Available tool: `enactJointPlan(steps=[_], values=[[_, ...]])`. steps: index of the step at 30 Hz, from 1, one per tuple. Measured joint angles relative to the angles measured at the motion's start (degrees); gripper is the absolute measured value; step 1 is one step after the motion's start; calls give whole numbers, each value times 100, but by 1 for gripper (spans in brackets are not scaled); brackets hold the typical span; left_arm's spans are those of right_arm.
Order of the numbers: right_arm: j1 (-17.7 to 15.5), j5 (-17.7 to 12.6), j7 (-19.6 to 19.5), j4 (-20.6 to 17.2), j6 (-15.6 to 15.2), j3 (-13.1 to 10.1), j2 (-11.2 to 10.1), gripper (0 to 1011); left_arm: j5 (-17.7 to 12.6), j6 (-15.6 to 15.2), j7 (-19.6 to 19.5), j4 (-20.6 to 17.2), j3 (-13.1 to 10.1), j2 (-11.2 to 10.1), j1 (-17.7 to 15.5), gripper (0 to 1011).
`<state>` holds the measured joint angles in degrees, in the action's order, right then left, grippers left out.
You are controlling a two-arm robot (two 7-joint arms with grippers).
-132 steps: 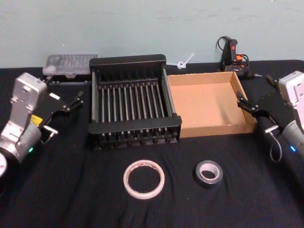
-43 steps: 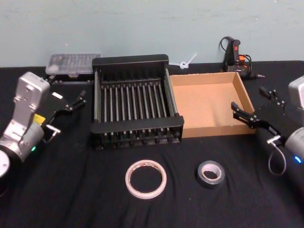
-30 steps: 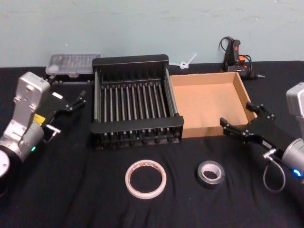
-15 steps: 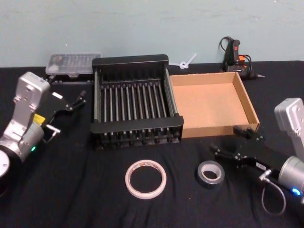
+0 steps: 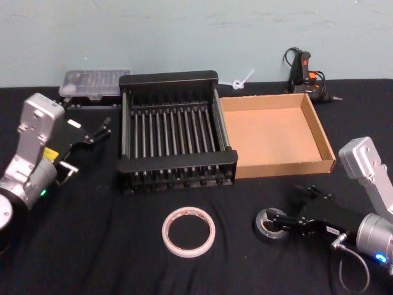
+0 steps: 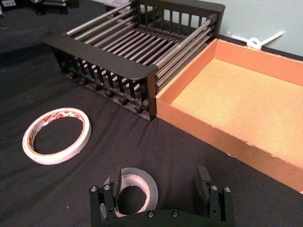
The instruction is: Pick up the white tape and place it into the black box , Pick up the silver tape and place it into the brown box.
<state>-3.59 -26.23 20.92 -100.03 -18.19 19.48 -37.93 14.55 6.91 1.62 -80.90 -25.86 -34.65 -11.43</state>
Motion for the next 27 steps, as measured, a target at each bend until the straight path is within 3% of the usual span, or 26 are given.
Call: enactJointPlan(steps=[27], values=[[195,459,157,159,-282,119,41,1002,0,0,0,0,0,0,0,1001]])
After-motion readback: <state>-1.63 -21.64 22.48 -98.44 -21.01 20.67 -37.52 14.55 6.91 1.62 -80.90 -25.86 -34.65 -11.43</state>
